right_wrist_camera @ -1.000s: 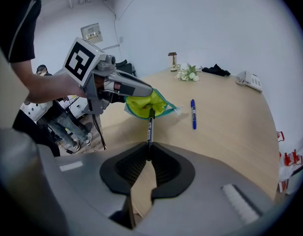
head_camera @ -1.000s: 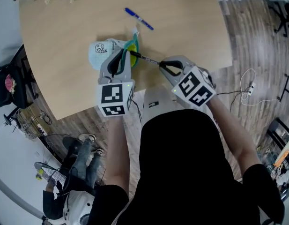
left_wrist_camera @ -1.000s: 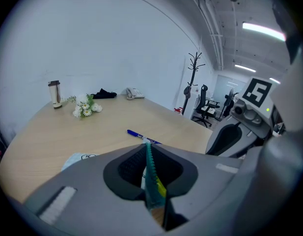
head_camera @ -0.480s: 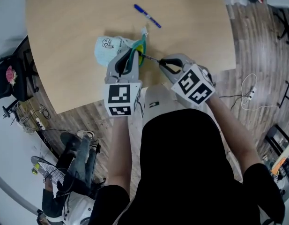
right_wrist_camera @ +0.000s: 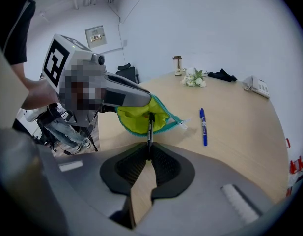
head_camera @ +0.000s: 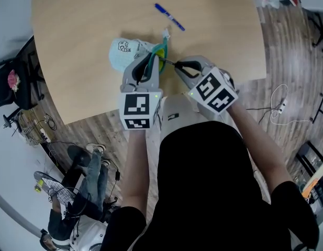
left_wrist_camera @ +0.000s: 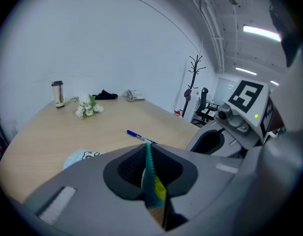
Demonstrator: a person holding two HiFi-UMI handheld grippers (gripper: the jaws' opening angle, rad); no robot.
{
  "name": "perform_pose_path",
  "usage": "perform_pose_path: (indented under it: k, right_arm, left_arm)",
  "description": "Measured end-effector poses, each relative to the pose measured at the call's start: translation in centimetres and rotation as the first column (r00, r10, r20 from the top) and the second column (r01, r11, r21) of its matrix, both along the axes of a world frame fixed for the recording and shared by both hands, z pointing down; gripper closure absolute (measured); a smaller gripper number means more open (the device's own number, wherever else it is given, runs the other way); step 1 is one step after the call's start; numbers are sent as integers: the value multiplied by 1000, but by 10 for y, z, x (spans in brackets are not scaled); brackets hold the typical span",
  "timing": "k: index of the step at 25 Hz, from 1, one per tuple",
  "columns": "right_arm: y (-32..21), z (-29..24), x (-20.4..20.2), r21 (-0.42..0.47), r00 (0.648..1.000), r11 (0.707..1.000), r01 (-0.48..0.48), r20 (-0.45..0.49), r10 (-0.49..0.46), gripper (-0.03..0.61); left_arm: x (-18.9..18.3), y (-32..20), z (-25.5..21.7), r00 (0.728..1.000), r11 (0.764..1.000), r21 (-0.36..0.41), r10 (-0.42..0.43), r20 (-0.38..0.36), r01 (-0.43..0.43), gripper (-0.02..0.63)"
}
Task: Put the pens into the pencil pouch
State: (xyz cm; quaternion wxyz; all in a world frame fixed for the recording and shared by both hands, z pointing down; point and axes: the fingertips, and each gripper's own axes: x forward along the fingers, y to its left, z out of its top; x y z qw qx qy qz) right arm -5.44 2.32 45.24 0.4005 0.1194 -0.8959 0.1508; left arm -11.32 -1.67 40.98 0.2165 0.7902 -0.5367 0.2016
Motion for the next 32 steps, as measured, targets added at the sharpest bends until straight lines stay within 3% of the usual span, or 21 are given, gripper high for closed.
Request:
perform_pose_path:
  k: [32]
  right_arm:
    - [-27,2,-40,23,999,1000,-5,39,4,535]
  left_arm:
    - [2,-1,-1,1000,1000,-16,12,-5,-12,588]
